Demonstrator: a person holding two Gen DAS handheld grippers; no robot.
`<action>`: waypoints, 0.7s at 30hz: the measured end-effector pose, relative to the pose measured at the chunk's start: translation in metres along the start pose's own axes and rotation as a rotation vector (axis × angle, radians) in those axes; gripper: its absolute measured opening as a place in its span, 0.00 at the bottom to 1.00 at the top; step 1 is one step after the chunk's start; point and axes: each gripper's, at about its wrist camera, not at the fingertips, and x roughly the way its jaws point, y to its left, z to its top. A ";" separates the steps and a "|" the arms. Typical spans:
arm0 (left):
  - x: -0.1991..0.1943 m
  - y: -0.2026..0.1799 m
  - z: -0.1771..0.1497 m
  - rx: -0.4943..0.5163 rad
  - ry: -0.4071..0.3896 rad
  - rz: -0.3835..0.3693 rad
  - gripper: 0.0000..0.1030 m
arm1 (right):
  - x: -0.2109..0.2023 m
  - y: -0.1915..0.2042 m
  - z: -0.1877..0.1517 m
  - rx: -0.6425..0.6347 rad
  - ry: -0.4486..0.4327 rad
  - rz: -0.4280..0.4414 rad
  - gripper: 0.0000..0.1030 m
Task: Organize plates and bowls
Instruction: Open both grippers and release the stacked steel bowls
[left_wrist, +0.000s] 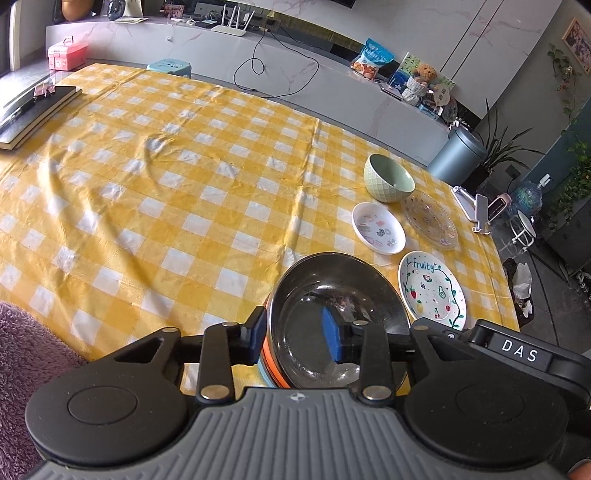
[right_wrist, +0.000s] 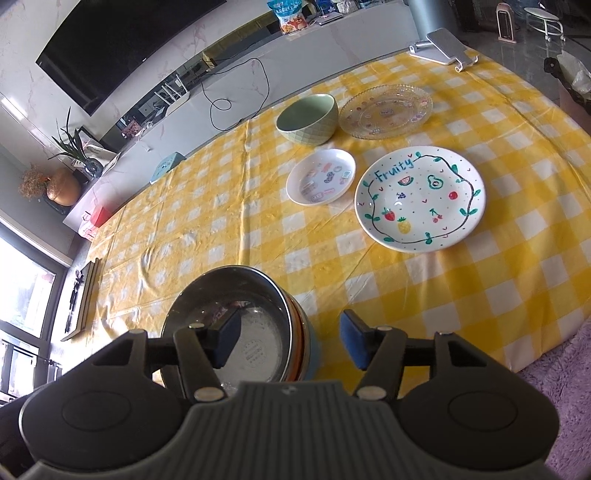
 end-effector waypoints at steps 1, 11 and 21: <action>0.000 0.000 0.000 0.001 -0.001 0.000 0.28 | 0.000 -0.001 0.000 0.006 -0.002 0.001 0.47; 0.004 0.004 0.000 0.001 0.004 -0.003 0.09 | 0.001 -0.008 0.001 0.023 -0.007 0.009 0.20; -0.003 0.005 0.005 0.011 -0.025 -0.012 0.13 | -0.004 -0.005 0.003 0.014 -0.040 -0.004 0.22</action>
